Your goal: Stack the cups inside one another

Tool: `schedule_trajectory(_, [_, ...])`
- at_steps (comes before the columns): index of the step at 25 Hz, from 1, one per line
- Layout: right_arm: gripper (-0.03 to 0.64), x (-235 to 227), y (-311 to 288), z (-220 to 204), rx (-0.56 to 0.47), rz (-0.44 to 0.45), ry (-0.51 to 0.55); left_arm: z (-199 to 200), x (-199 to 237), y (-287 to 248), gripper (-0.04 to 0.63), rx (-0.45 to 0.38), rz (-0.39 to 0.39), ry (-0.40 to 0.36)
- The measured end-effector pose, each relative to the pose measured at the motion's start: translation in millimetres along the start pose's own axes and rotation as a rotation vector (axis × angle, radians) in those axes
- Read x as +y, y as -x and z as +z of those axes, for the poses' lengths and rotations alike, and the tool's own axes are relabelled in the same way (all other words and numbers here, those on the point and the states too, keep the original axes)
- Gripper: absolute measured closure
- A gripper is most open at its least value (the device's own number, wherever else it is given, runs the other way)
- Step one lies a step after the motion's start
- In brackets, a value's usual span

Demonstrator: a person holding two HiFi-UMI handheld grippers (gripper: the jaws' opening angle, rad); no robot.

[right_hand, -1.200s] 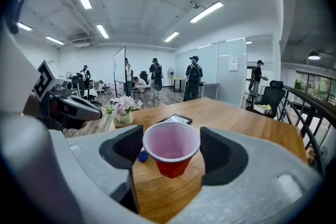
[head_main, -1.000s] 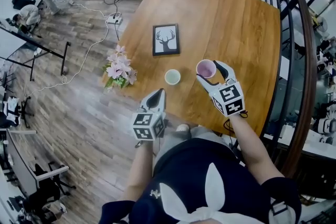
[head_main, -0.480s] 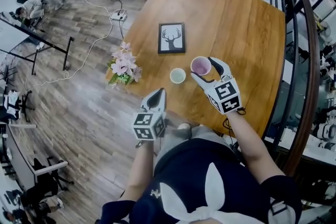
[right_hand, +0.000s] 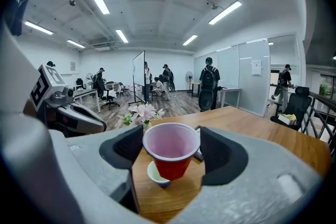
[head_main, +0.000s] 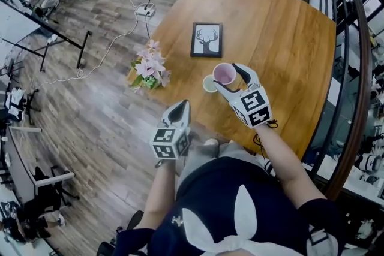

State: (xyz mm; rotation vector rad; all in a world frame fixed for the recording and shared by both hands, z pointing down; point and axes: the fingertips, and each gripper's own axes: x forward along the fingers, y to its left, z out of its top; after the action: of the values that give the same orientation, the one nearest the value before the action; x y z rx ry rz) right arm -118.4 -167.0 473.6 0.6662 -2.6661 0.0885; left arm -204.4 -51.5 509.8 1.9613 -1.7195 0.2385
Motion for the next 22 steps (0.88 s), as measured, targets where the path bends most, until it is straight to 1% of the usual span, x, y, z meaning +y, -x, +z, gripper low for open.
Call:
schedule_trajectory(5, [0.279, 12.5, -15.3, 1.4, 0.001, 0.038, 0.010, -1.8, 10.7, 10.8, 0.578, -0.010, 0.032, 0.013])
schedule_trajectory(13, [0.279, 28.2, -35.5, -1.8, 0.010, 0.076, 0.016, -5.9, 30.7, 28.6, 0.578, -0.030, 0.087, 0.035])
schedule_trajectory(22, [0.279, 30.1, -52.5, -17.3, 0.047, 0.089, 0.009, -9.1, 38.5, 34.9, 0.578, -0.028, 0.111, 0.048])
